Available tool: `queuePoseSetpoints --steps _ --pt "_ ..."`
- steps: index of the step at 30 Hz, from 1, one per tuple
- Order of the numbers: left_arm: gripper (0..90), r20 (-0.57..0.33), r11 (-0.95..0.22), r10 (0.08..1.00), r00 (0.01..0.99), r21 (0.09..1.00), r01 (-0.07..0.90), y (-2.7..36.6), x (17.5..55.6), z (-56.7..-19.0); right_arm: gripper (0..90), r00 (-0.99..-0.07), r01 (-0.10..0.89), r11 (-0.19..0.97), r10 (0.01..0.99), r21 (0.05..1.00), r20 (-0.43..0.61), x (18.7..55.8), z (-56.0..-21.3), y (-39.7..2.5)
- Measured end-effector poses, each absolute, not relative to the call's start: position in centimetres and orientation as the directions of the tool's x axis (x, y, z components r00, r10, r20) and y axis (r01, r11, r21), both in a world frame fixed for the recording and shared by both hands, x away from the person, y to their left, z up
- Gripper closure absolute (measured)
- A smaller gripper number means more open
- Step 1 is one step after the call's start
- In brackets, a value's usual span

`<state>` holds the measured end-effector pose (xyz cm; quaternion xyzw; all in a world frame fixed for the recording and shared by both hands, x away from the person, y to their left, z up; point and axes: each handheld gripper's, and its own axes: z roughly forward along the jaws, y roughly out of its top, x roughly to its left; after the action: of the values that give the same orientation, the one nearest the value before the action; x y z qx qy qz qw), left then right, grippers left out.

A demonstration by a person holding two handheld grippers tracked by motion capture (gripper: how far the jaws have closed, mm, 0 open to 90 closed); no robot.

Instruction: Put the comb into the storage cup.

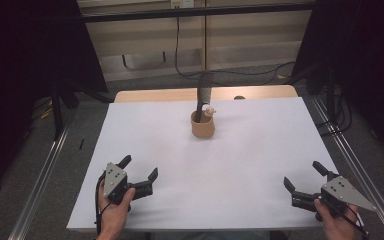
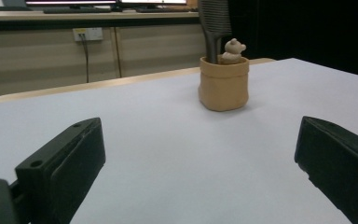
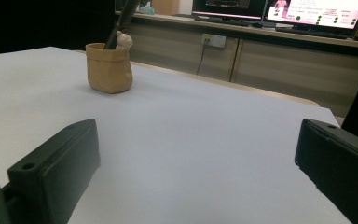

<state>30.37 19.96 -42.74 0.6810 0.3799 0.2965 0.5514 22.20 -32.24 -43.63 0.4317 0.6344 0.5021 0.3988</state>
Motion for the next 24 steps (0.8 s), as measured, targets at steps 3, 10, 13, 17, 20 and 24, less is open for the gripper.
queuePoseSetpoints --steps 3,10,13,17,20,24 --pt "1.8 -0.025 -0.091 0.855 0.518 0.976 0.196 20.6 30.0 -42.7 0.0 -0.310 0.147 0.122 0.948 0.982 -0.071 22.2 -43.6 -32.2" --pt "1.7 -0.017 -0.105 0.841 0.541 0.976 0.193 21.6 29.0 -43.2 0.0 -0.306 0.148 0.123 0.949 0.981 -0.073 22.1 -43.6 -32.2" --pt "1.8 -0.009 -0.097 0.852 0.524 0.980 0.173 21.9 28.8 -43.3 0.0 -0.307 0.147 0.123 0.949 0.981 -0.073 22.2 -43.6 -32.2" --pt "1.8 -0.012 -0.090 0.860 0.510 0.981 0.175 22.5 28.3 -43.4 0.0 -0.308 0.146 0.124 0.949 0.982 -0.074 22.1 -43.6 -32.3" --pt "1.8 -0.016 -0.087 0.874 0.485 0.978 0.191 22.7 28.4 -43.5 0.0 -0.302 0.145 0.121 0.951 0.982 -0.073 22.1 -43.6 -32.3" --pt "1.8 -0.011 -0.084 0.897 0.442 0.977 0.195 22.7 28.2 -43.5 0.0 -0.306 0.144 0.123 0.949 0.982 -0.074 22.1 -43.6 -32.2"
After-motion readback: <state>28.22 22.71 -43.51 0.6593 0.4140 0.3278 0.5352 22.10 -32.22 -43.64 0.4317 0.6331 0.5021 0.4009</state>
